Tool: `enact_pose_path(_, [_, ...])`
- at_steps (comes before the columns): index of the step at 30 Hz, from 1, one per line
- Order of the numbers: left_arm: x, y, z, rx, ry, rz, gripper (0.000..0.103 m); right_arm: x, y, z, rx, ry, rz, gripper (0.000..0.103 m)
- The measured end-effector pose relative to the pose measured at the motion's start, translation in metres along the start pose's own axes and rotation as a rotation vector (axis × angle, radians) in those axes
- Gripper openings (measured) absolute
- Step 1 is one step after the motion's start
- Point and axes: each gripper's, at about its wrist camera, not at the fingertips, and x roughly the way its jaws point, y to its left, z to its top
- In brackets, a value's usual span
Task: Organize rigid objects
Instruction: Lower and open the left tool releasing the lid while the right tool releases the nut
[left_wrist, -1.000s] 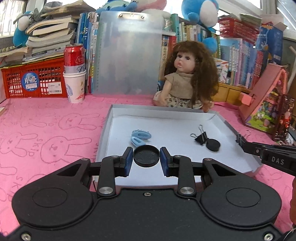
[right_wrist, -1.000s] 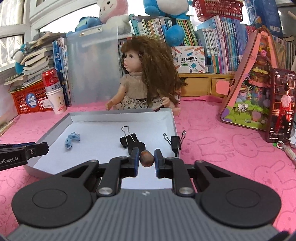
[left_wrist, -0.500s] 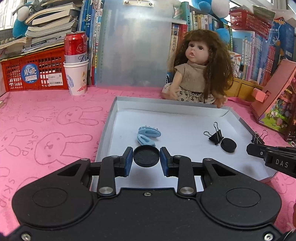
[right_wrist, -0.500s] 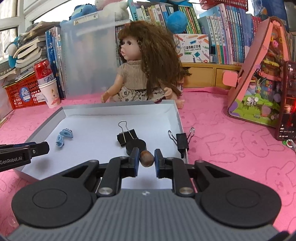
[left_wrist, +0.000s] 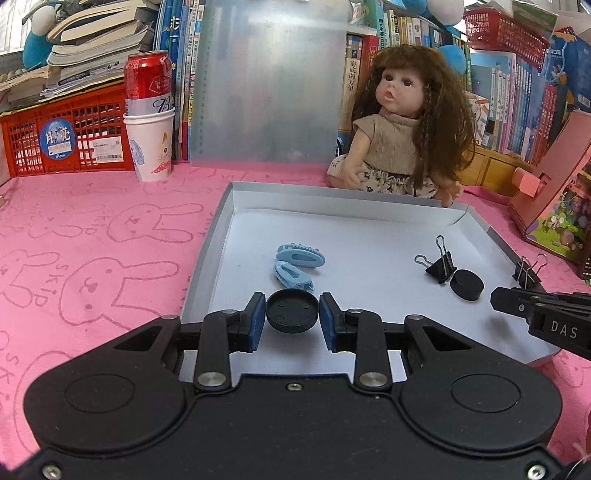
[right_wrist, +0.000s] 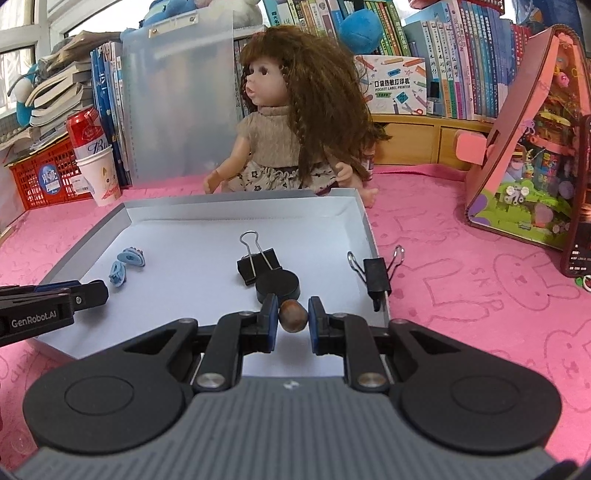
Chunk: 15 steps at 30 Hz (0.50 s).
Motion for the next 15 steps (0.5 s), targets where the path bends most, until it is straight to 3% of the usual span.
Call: enact_pose_path(15, [0.0018,-0.0014,0.0011,0.01,-0.003,0.009,0.03,0.008,0.0006,-0.0012,0.005,0.026,0.003,0.022])
